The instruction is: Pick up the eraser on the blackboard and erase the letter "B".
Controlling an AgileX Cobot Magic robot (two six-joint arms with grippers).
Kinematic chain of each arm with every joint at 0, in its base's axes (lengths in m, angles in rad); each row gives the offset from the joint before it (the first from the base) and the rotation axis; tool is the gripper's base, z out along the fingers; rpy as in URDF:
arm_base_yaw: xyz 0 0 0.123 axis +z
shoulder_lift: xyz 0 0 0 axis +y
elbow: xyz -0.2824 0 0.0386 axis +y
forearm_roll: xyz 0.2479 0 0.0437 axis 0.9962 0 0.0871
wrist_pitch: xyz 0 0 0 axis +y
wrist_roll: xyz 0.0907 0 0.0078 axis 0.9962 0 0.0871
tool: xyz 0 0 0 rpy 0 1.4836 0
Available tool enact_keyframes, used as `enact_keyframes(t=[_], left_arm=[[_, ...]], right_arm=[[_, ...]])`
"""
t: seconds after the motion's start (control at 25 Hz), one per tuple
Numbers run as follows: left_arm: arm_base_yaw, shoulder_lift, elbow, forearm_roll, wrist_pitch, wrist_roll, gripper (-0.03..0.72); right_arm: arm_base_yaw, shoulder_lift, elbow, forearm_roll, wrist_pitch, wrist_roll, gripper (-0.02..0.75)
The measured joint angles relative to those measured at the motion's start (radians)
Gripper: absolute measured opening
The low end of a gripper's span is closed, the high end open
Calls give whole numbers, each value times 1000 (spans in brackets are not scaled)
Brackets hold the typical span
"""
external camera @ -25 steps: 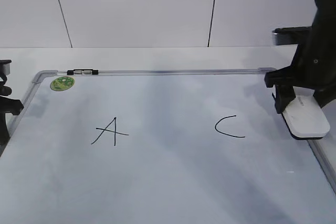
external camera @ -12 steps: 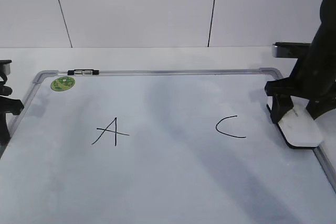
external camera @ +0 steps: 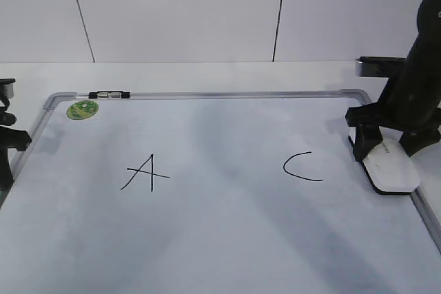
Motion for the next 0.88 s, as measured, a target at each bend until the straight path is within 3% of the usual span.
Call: enact_keyframes(t=[0.32, 0.52, 0.88], left_arm=[[0, 0, 0, 0, 0, 0, 30], [0, 0, 0, 0, 0, 0, 30], [0, 0, 0, 0, 0, 2, 30]], right_arm=[[0, 2, 0, 4, -7, 0, 524], [0, 4, 0, 13, 0, 2, 641], [0, 4, -112, 12, 116, 3, 655]])
